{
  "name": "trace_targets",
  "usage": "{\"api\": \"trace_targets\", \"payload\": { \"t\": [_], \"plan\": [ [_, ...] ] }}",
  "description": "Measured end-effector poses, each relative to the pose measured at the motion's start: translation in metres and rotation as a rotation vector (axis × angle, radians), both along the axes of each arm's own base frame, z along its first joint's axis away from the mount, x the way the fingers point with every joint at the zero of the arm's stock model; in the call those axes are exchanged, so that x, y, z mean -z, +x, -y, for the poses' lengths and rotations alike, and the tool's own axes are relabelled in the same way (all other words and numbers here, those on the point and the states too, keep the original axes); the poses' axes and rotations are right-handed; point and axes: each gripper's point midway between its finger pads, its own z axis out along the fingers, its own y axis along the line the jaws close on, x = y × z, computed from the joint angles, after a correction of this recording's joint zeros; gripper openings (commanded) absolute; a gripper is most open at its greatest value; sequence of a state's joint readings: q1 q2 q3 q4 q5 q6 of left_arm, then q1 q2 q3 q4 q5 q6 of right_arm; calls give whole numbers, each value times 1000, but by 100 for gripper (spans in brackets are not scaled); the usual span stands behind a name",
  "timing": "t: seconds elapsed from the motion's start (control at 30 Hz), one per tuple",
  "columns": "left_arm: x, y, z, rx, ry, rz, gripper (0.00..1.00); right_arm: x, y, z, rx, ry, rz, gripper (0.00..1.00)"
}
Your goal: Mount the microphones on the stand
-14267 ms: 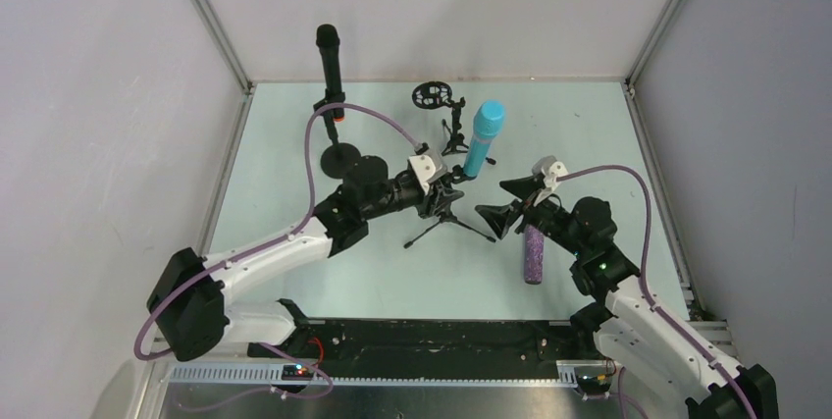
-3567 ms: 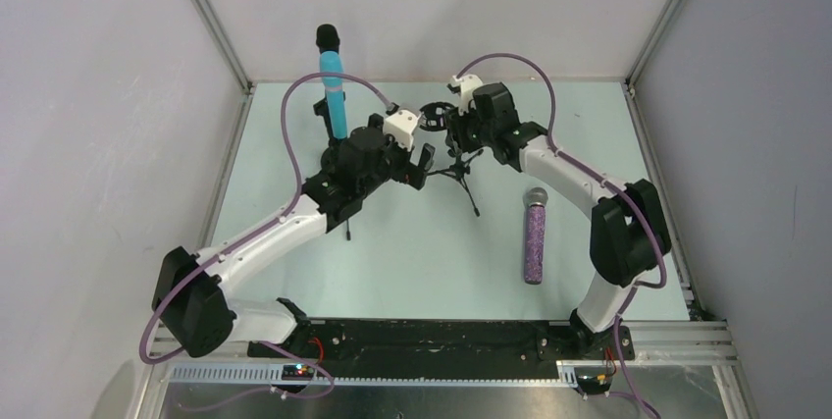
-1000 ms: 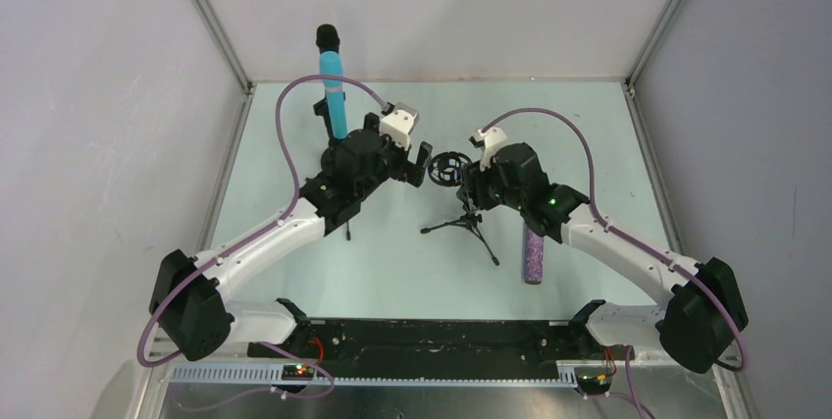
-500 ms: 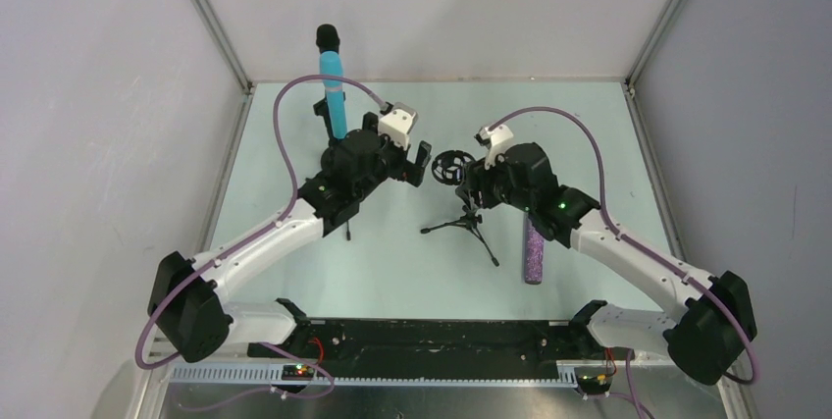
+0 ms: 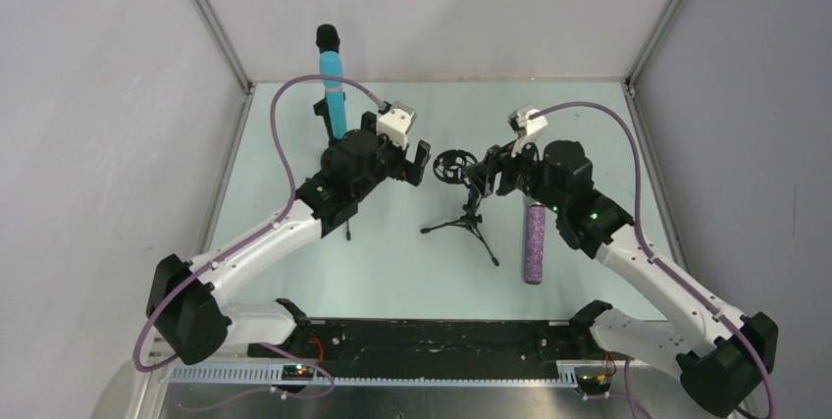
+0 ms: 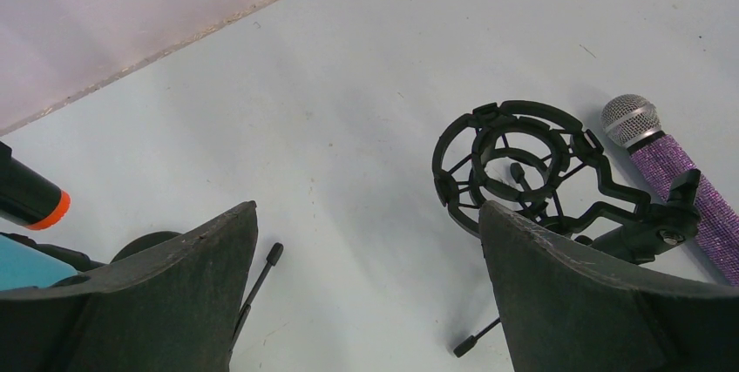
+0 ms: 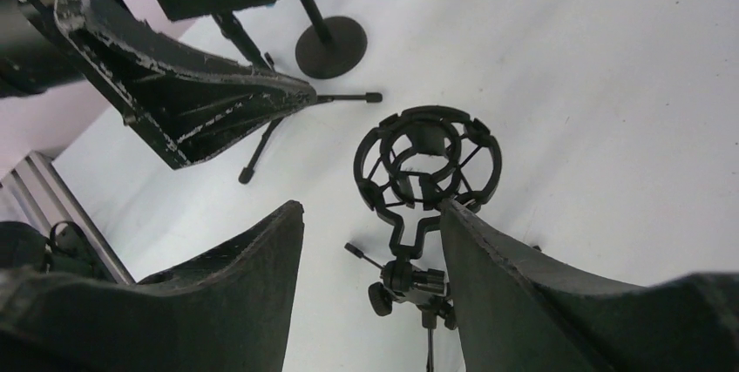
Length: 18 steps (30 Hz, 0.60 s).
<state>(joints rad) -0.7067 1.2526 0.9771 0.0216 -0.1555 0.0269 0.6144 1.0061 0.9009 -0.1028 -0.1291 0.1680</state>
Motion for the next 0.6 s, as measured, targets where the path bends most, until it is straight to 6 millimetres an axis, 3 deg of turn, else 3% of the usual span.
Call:
{"api": "trace_targets", "payload": {
  "t": [0.3, 0.6],
  "plan": [
    [-2, -1, 0, 0, -4, 4, 100, -18, 14, 36, 124, 109, -7, 76],
    [-2, -1, 0, 0, -4, 3, 100, -9, 22, 79, 293, 196, -72, 86]
  ]
}}
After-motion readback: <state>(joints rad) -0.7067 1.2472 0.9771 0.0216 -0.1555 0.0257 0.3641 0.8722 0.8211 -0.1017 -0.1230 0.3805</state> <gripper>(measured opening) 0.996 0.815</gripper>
